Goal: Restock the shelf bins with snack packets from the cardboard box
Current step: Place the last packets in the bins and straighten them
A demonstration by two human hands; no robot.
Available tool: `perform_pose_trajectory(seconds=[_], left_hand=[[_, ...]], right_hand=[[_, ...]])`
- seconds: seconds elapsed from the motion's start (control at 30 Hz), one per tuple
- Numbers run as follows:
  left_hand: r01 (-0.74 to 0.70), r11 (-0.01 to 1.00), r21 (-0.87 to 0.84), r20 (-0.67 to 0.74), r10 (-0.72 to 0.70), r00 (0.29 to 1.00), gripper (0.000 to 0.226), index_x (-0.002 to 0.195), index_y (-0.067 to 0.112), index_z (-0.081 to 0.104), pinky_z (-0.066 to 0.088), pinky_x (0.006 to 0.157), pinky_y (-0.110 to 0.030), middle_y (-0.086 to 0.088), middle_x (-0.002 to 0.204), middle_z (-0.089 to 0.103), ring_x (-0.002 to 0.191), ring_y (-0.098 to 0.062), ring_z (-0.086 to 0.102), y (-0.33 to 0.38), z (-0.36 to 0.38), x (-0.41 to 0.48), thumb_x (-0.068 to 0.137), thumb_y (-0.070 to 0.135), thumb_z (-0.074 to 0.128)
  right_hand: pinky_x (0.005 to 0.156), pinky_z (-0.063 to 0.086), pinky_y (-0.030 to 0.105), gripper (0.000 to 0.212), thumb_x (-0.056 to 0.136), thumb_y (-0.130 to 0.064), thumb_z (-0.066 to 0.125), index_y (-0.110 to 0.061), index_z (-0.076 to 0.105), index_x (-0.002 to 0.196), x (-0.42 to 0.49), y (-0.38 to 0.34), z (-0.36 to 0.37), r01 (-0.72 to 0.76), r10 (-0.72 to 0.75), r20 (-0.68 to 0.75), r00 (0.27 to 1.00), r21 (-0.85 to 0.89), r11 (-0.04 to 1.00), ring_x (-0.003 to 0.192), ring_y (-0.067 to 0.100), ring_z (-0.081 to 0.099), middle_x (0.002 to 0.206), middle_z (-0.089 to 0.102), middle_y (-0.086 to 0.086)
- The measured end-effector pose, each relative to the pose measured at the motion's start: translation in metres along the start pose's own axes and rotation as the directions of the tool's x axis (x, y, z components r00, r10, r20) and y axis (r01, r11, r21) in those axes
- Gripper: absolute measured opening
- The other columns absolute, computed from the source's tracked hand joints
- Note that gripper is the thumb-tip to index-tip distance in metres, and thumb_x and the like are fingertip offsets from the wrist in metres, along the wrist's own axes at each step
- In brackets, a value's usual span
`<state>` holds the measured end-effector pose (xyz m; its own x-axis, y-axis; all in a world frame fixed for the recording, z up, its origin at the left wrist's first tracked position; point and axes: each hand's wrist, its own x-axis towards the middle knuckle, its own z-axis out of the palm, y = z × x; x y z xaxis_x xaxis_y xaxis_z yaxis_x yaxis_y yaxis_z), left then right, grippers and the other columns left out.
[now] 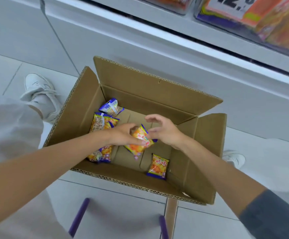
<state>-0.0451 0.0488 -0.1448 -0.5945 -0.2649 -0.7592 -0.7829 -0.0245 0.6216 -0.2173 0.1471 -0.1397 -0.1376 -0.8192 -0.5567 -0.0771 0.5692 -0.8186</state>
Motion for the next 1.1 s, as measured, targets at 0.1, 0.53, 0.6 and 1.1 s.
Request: perform_pose_trajectory(seconds=[0.1, 0.53, 0.6, 1.1], left_hand=[[0.015, 1.0, -0.025, -0.009, -0.016, 1.0, 0.042, 0.112, 0.011, 0.063, 0.052, 0.096, -0.043, -0.004, 0.11, 0.07, 0.102, -0.017, 0.066, -0.008, 0.005, 0.007, 0.078, 0.029, 0.08], [0.172, 0.979, -0.112, 0.031, -0.169, 0.985, 0.056, 0.134, 0.023, 0.04, 0.06, 0.079, -0.041, -0.001, 0.123, 0.057, 0.101, -0.017, 0.065, -0.032, -0.006, 0.024, 0.087, 0.036, 0.069], [0.176, 0.976, -0.131, 0.027, -0.174, 0.984, 0.057, 0.134, 0.021, 0.039, 0.06, 0.081, -0.041, -0.003, 0.122, 0.058, 0.101, -0.018, 0.065, -0.034, -0.005, 0.025, 0.088, 0.036, 0.068], [-0.074, 0.862, -0.502, -0.062, 0.049, 0.997, 0.055, 0.116, 0.03, 0.062, 0.052, 0.096, -0.039, -0.002, 0.11, 0.073, 0.104, -0.02, 0.069, 0.093, -0.025, -0.039, 0.09, 0.07, 0.035]], right_hand=[[0.089, 0.052, 0.033, 0.052, 0.081, 0.006, 0.071, -0.019, 0.055, 0.124, 0.001, 0.006, 0.0, -0.119, 0.119, 0.044, 0.992, -0.004, 0.993, 0.097, 0.02, 0.064, 0.131, 0.052, 0.007], [0.09, 0.045, 0.023, 0.066, 0.079, -0.005, 0.076, -0.006, 0.047, 0.138, 0.021, 0.124, 0.006, -0.412, 0.618, 0.101, 0.78, -0.66, 0.628, 0.115, 0.02, 0.056, 0.134, 0.055, 0.011], [0.059, 0.041, 0.023, 0.017, 0.08, -0.008, 0.076, -0.015, 0.061, 0.083, 0.02, 0.12, 0.009, -0.338, 0.576, 0.106, 0.811, -0.718, 0.608, 0.073, 0.012, 0.05, 0.085, 0.06, 0.005], [0.072, 0.052, 0.018, 0.042, 0.071, -0.004, 0.084, -0.012, 0.061, 0.106, -0.031, -0.088, -0.037, 0.217, -0.214, -0.204, 0.955, -0.011, 0.976, 0.076, 0.008, 0.059, 0.096, 0.067, 0.006]])
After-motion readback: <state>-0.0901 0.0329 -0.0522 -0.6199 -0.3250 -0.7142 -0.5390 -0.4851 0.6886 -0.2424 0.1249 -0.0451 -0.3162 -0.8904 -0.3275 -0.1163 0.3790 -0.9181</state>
